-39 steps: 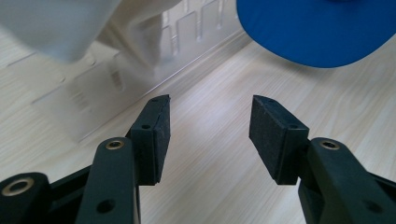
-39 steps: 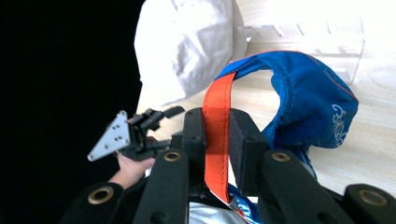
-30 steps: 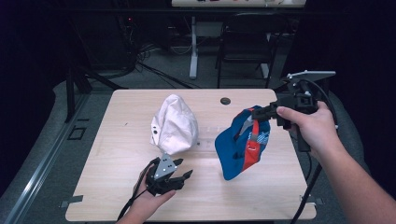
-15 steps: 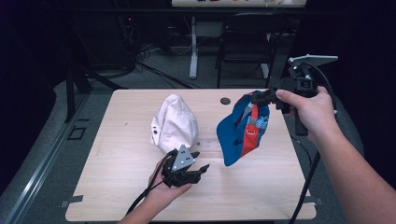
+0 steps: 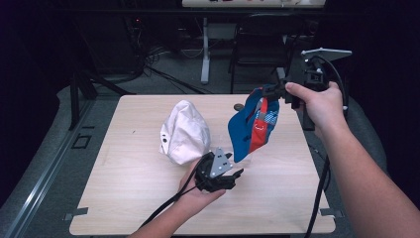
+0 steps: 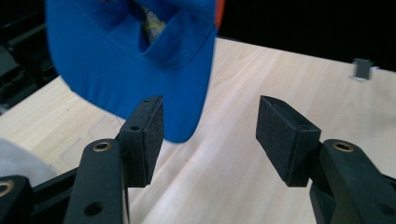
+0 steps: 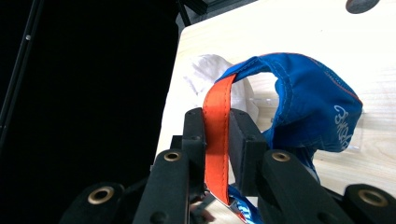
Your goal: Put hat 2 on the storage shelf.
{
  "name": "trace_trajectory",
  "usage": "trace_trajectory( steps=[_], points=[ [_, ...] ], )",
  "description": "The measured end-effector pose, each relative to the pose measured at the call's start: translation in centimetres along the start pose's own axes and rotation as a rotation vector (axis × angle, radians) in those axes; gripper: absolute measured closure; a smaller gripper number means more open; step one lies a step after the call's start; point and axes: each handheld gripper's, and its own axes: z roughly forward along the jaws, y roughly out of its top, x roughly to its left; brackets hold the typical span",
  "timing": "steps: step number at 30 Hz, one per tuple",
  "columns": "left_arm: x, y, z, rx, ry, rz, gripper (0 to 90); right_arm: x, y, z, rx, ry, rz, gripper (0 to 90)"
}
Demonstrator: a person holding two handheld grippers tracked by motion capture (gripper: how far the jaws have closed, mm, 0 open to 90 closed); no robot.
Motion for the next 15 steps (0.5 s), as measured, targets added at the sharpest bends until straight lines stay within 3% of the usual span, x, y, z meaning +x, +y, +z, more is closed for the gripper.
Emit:
trace_trajectory(
  steps=[2, 7, 10, 15],
  points=[
    [0.1, 0.4, 1.4, 0.041, 0.031, 0.002, 45.1, 0.1, 0.2, 0.3, -0.004, 0.004, 0.004, 77.9],
    [1.2, 0.7, 2.8, 0.096, 0.087, 0.009, 65.4, 0.3, 0.5, 0.8, -0.009, 0.011, 0.005, 77.9],
    [2.1, 0.9, 3.3, 0.116, 0.099, 0.003, 82.1, 0.4, 0.7, 1.1, -0.018, 0.009, 0.004, 77.9],
    [3.5, 1.2, 3.5, 0.094, 0.072, -0.041, 87.9, 0.3, 1.1, 1.4, -0.038, 0.014, 0.006, 77.9]
  ],
)
